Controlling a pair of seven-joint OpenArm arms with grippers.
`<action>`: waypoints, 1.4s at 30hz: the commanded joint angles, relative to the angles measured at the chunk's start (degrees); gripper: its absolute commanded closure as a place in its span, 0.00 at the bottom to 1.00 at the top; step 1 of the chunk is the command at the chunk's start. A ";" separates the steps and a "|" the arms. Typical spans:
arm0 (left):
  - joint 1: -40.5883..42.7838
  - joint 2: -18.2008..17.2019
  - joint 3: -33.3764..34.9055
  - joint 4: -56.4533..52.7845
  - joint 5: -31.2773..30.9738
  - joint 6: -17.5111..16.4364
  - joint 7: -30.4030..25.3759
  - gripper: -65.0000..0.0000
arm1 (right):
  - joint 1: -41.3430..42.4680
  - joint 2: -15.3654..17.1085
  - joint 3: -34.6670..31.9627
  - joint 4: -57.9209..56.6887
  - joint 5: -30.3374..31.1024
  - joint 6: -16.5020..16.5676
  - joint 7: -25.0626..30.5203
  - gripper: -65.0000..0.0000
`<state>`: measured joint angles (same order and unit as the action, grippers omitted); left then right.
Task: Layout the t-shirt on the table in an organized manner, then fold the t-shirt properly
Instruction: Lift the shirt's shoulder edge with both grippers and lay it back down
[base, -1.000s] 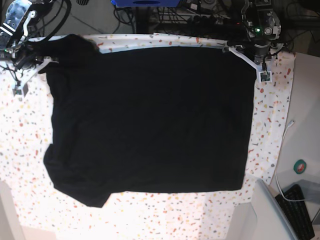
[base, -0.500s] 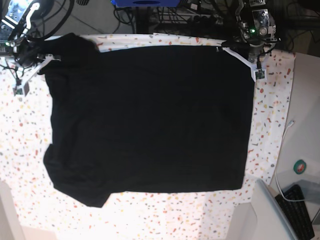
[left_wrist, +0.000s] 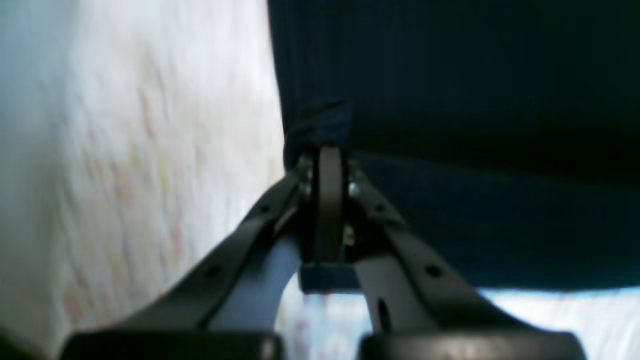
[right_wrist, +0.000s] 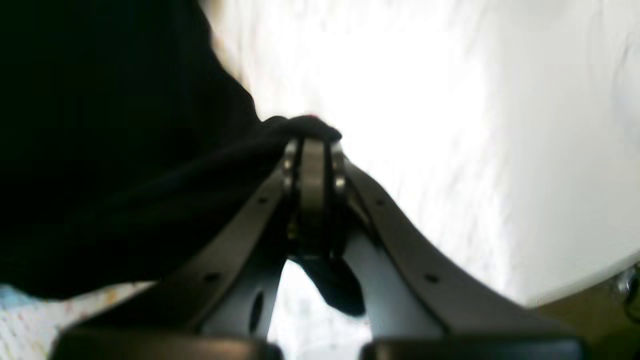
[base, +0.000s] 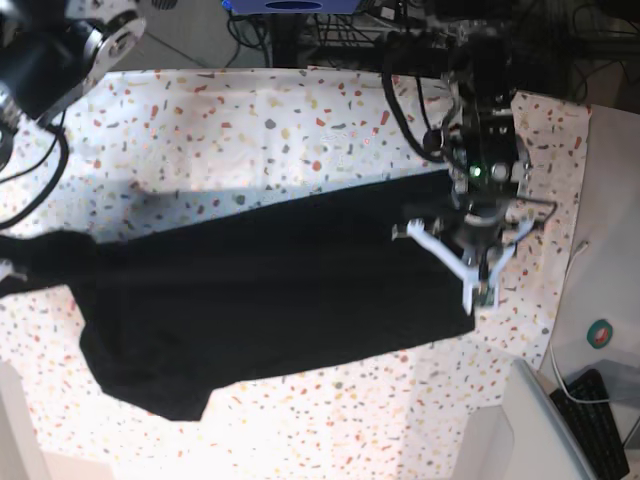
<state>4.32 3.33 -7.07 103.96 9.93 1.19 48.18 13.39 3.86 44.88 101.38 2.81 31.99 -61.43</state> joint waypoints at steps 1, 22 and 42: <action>-4.45 -0.21 2.10 0.87 1.54 0.61 -1.37 1.00 | 3.98 2.08 -1.32 -2.00 -0.22 -0.47 1.25 1.00; -75.57 4.71 7.73 -51.35 -7.69 6.50 -12.89 1.00 | 60.15 23.53 -34.38 -47.89 -0.22 -6.71 29.56 1.00; -23.44 -3.82 8.43 -34.12 -9.63 6.76 -11.30 1.00 | 12.24 13.50 -16.88 -54.22 -0.22 -6.80 27.28 1.00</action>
<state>-16.93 -0.73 1.21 68.55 0.16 7.94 38.87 23.64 16.47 27.92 45.98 1.28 24.43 -35.83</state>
